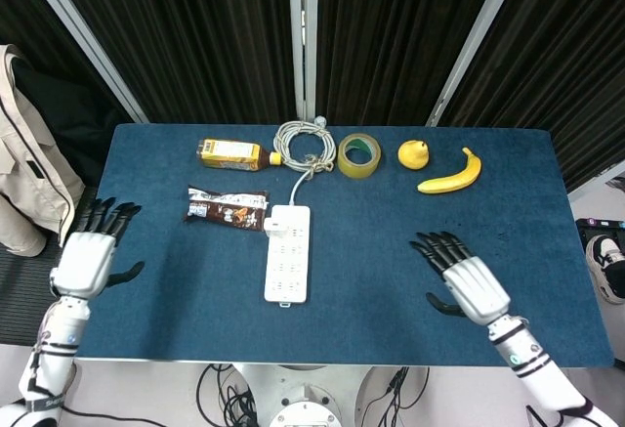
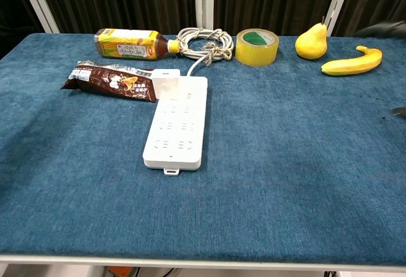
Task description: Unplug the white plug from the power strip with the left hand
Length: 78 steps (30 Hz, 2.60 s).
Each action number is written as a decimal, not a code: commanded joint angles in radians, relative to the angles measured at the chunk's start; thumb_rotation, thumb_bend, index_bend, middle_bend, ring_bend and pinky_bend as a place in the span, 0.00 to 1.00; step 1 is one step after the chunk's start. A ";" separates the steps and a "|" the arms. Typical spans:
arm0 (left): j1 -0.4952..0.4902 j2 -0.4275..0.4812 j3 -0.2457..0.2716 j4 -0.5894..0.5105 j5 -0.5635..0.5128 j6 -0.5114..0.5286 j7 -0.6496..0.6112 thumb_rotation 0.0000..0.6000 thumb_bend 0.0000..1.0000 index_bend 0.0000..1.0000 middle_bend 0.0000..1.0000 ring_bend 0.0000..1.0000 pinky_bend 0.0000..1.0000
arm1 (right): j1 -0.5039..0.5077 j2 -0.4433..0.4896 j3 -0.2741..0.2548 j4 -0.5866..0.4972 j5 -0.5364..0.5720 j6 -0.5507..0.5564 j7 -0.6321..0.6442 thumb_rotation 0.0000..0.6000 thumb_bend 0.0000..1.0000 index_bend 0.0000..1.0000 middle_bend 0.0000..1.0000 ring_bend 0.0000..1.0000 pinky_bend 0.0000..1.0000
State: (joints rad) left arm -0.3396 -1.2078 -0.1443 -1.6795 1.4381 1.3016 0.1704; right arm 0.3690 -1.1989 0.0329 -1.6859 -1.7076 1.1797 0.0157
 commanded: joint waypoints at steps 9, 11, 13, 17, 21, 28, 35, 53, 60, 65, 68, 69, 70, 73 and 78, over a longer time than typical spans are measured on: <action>-0.362 -0.133 -0.108 0.193 -0.021 -0.410 -0.152 1.00 0.18 0.15 0.14 0.02 0.09 | 0.295 -0.205 0.046 0.050 -0.014 -0.325 0.008 1.00 0.25 0.00 0.05 0.00 0.00; -0.409 -0.164 -0.112 0.232 -0.038 -0.466 -0.164 1.00 0.18 0.15 0.14 0.02 0.09 | 0.327 -0.238 0.049 0.078 -0.005 -0.358 0.009 1.00 0.25 0.00 0.06 0.00 0.00; -0.449 -0.194 -0.115 0.268 -0.054 -0.513 -0.179 1.00 0.18 0.15 0.14 0.02 0.09 | 0.354 -0.269 0.050 0.107 0.008 -0.387 0.006 1.00 0.25 0.00 0.06 0.00 0.00; -0.504 -0.247 -0.119 0.335 -0.068 -0.557 -0.207 1.00 0.18 0.16 0.16 0.05 0.10 | 0.388 -0.313 0.050 0.150 0.026 -0.412 -0.007 1.00 0.26 0.00 0.06 0.00 0.00; -0.536 -0.292 -0.113 0.394 -0.081 -0.575 -0.226 1.00 0.18 0.17 0.17 0.06 0.12 | 0.409 -0.346 0.046 0.180 0.046 -0.424 -0.005 1.00 0.26 0.00 0.07 0.00 0.00; -0.549 -0.340 -0.080 0.440 -0.085 -0.572 -0.235 1.00 0.18 0.22 0.21 0.10 0.17 | 0.440 -0.395 0.034 0.239 0.065 -0.431 -0.001 1.00 0.26 0.01 0.08 0.00 0.00; -0.550 -0.383 -0.061 0.437 -0.083 -0.525 -0.211 1.00 0.18 0.25 0.24 0.13 0.21 | 0.455 -0.428 0.014 0.275 0.079 -0.427 0.011 1.00 0.27 0.05 0.10 0.00 0.00; -0.590 -0.467 -0.041 0.571 -0.065 -0.515 -0.277 1.00 0.18 0.32 0.32 0.22 0.30 | 0.471 -0.454 -0.023 0.313 0.098 -0.403 0.055 1.00 0.28 0.06 0.12 0.00 0.00; -0.602 -0.496 -0.020 0.638 -0.032 -0.503 -0.306 1.00 0.21 0.37 0.36 0.28 0.39 | 0.473 -0.449 -0.031 0.306 0.109 -0.397 0.082 1.00 0.29 0.06 0.13 0.00 0.00; -0.606 -0.512 -0.010 0.668 -0.018 -0.500 -0.346 1.00 0.23 0.39 0.39 0.30 0.41 | 0.475 -0.448 -0.036 0.303 0.113 -0.395 0.092 1.00 0.29 0.06 0.13 0.00 0.00; -0.611 -0.521 -0.003 0.685 -0.009 -0.501 -0.370 1.00 0.24 0.40 0.41 0.32 0.43 | 0.477 -0.448 -0.038 0.303 0.116 -0.394 0.098 1.00 0.29 0.06 0.13 0.00 0.00; -0.613 -0.522 0.000 0.689 -0.008 -0.504 -0.376 1.00 0.25 0.41 0.41 0.32 0.43 | 0.477 -0.449 -0.038 0.303 0.116 -0.393 0.099 1.00 0.29 0.06 0.13 0.00 0.00; -0.615 -0.524 0.002 0.694 -0.006 -0.508 -0.381 1.00 0.25 0.41 0.41 0.32 0.44 | 0.477 -0.449 -0.039 0.303 0.116 -0.392 0.100 1.00 0.30 0.06 0.13 0.00 0.00; -0.619 -0.530 0.008 0.708 0.000 -0.512 -0.394 1.00 0.26 0.42 0.43 0.34 0.45 | 0.478 -0.448 -0.041 0.304 0.115 -0.387 0.104 1.00 0.30 0.06 0.14 0.00 0.00; -0.628 -0.536 0.016 0.717 0.012 -0.516 -0.429 1.00 0.29 0.43 0.44 0.35 0.47 | 0.479 -0.449 -0.045 0.307 0.114 -0.381 0.115 1.00 0.31 0.06 0.14 0.00 0.00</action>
State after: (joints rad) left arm -0.9650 -1.7418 -0.1305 -0.9650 1.4474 0.7874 -0.2540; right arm 0.8478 -1.6474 -0.0121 -1.3795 -1.5936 0.7981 0.1300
